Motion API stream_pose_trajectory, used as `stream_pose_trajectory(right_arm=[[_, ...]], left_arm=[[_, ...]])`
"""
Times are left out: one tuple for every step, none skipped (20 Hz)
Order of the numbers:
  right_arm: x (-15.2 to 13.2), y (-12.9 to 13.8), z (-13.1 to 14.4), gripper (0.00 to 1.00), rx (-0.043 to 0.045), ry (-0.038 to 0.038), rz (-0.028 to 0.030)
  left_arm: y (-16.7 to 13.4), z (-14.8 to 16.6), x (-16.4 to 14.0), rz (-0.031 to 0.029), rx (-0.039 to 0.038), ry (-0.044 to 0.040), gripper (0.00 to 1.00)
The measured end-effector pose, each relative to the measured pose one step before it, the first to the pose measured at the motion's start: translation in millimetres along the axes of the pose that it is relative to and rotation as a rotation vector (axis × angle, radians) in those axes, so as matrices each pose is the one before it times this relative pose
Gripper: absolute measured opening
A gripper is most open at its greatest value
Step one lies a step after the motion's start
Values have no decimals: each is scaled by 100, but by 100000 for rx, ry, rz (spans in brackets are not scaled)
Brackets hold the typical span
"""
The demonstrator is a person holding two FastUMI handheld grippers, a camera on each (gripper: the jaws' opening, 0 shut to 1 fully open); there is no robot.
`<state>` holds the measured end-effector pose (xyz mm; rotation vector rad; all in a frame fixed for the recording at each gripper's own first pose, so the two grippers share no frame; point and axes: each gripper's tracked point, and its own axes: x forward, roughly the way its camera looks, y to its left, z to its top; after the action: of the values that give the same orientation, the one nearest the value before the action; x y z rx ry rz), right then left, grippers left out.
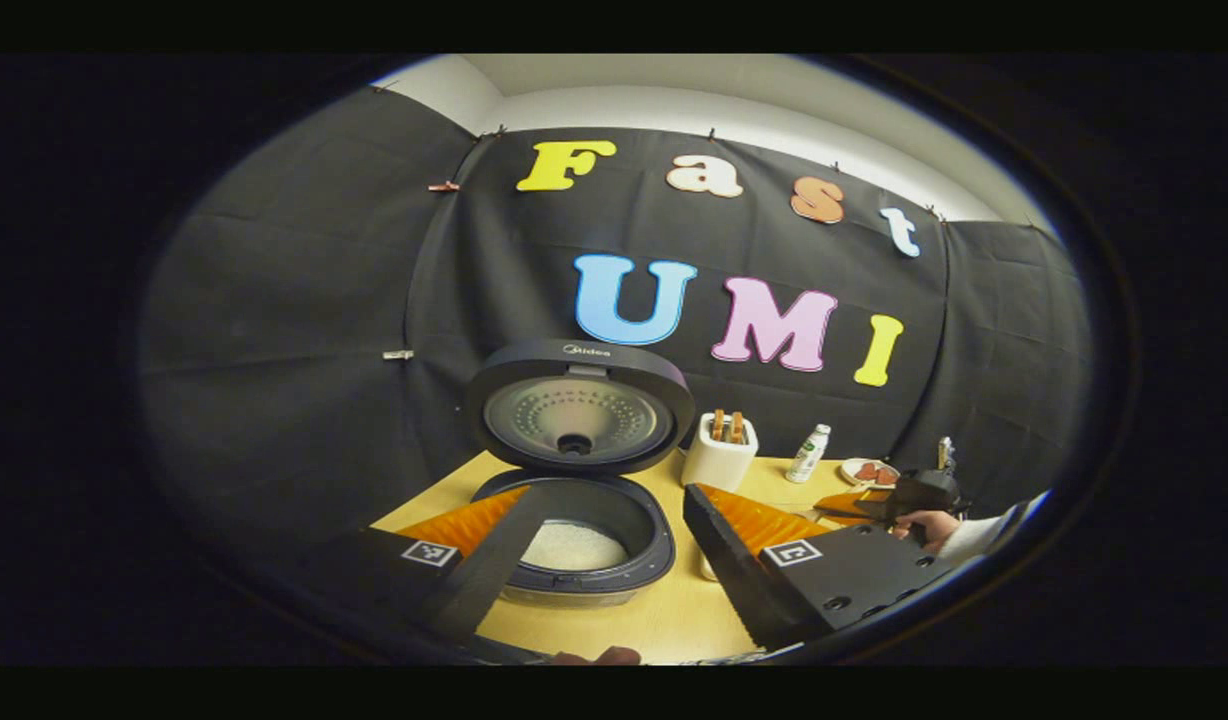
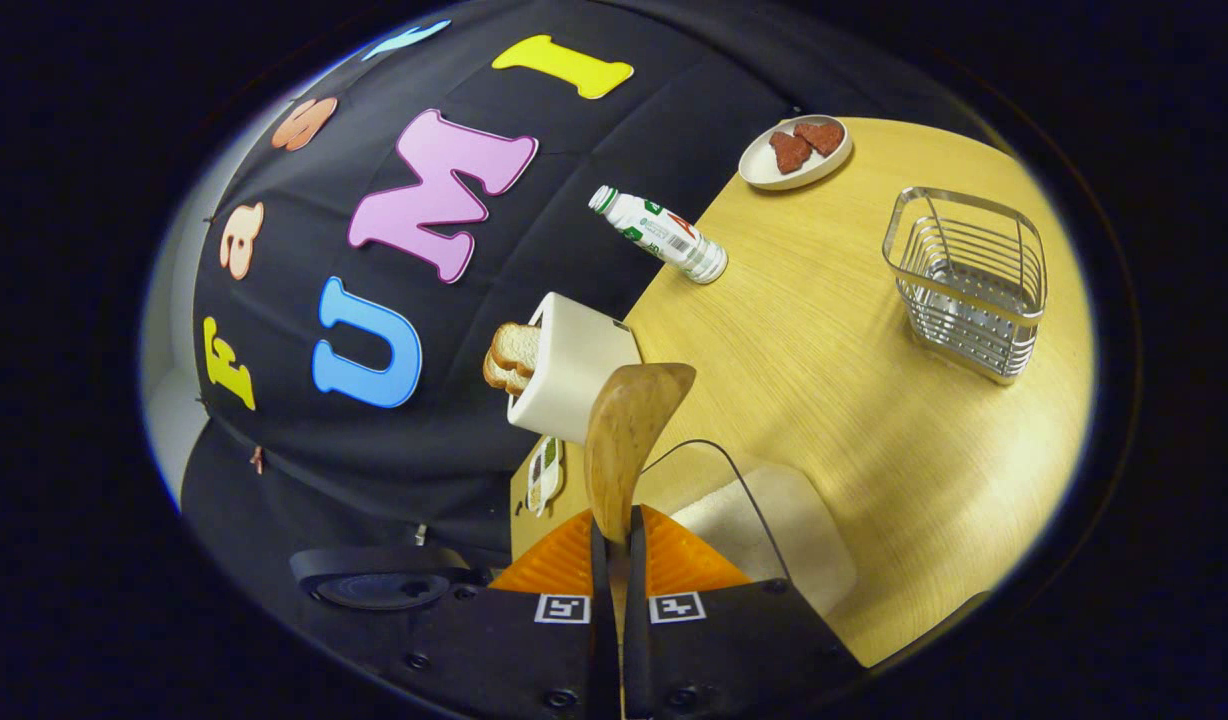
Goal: Close the left gripper, press the button to open the rice cooker; take a wooden spoon from the chopstick holder with the right hand, scoop a spoonful of rice and pour it into the rice cooker, then put the wooden spoon back into the chopstick holder.
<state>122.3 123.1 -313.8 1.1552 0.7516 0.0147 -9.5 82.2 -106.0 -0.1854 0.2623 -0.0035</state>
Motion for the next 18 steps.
stream_pose_trajectory(right_arm=[[-451, 574, -125, 7, 2410, 756, 2132], [-449, 372, -417, 7, 1182, 1106, 1610], [-360, 634, -288, 7, 317, 397, 1561], [-231, 813, -237, 7, 486, 572, 1807], [-235, 717, -327, 6, 1305, 495, 1613], [-171, 865, -367, 6, 1830, 684, 1399], [-280, 1002, -302, 7, 1704, 476, 1595], [-68, 931, -273, 6, 1141, 340, 1484], [-190, 956, -608, 6, 331, 687, 1092], [8, 850, -508, 7, -550, 801, 733], [106, 1043, -673, 6, -1311, 988, 711], [134, 1055, -552, 7, -1281, 626, 691], [228, 1149, -610, 7, -998, 569, 1149], [331, 1169, -666, 7, -920, 659, 1260], [335, 1232, -707, 7, -1441, 767, 1175], [383, 1077, -638, 7, -2184, 648, 1064], [472, 976, -562, 6, -2374, 423, 421], [472, 770, -538, 7, -1412, 396, 67]], left_arm=[[142, 13, -53, 321, -424, 5, 95], [96, -74, -103, 159, -233, 72, 95], [172, 62, -95, 382, -6, -146, 95], [93, -58, 9, 165, 34, -100, 99], [63, 77, -74, 104, 27, -115, 95], [141, -44, -18, 194, 8, -120, 95], [140, 43, -90, 141, -73, -127, 95], [93, -84, -22, 191, -146, 29, 95], [95, 36, -48, 166, -275, -21, 95], [155, -102, -97, 222, -291, -47, 95], [221, 31, -74, 360, -300, -156, 95], [243, -36, -188, 322, -298, -348, 95], [237, 65, -15, 453, -66, -162, 95], [183, -196, -17, 586, 116, 183, 95], [299, -30, -96, 452, 66, -19, 95], [254, 49, -97, 310, -270, -138, 95], [279, 123, -37, 415, -569, -198, 95], [238, -44, -23, 316, -590, 34, 98]])
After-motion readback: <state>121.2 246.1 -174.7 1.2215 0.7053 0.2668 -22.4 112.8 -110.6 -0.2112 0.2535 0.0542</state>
